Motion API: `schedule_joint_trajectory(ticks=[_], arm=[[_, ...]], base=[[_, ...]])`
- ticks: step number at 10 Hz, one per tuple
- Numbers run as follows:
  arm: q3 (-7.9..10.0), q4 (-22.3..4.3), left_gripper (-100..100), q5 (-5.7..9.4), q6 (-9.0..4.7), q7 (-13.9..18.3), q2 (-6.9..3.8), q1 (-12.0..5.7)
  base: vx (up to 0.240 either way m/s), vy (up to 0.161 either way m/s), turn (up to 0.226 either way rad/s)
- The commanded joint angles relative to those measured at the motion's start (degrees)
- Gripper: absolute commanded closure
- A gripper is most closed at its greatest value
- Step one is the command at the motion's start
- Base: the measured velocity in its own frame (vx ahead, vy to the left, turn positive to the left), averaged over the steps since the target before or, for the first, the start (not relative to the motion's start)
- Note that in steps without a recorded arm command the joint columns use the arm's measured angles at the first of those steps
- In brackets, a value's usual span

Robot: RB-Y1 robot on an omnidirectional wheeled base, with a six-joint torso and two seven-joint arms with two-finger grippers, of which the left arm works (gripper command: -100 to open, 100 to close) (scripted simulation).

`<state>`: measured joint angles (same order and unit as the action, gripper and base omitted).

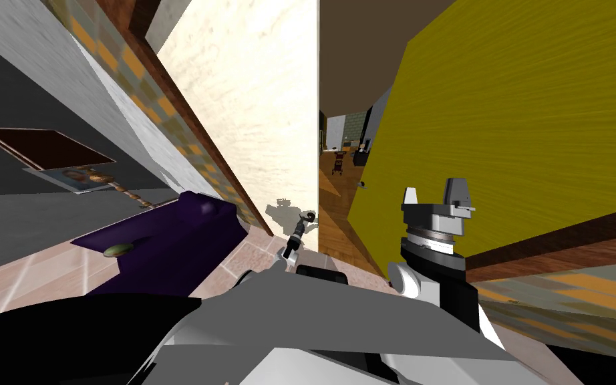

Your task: Push the door open

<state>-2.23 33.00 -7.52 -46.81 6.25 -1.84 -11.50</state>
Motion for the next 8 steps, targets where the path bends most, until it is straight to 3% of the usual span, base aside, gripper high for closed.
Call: schedule_joint_trajectory(ticks=[1, 2, 3, 4, 8], arm=[[0.21, -0.35, -100, 0.16, -0.14, -0.17, 0.76, -0.15], [0.29, -0.41, -100, 0.21, -0.17, -0.23, 1.31, -0.16], [0.2, -0.01, -100, 0.15, 0.05, -0.21, 1.04, -0.05], [0.2, -0.01, 100, 0.15, 0.05, -0.21, 1.04, -0.05], [0.2, -0.01, 100, 0.15, 0.05, -0.21, 1.04, -0.05]], base=[[0.188, -0.053, -0.031], [0.18, -0.022, -0.015], [0.076, -0.003, -0.002], [-0.01, -0.002, 0.003], [-0.009, 0.004, -0.005]])
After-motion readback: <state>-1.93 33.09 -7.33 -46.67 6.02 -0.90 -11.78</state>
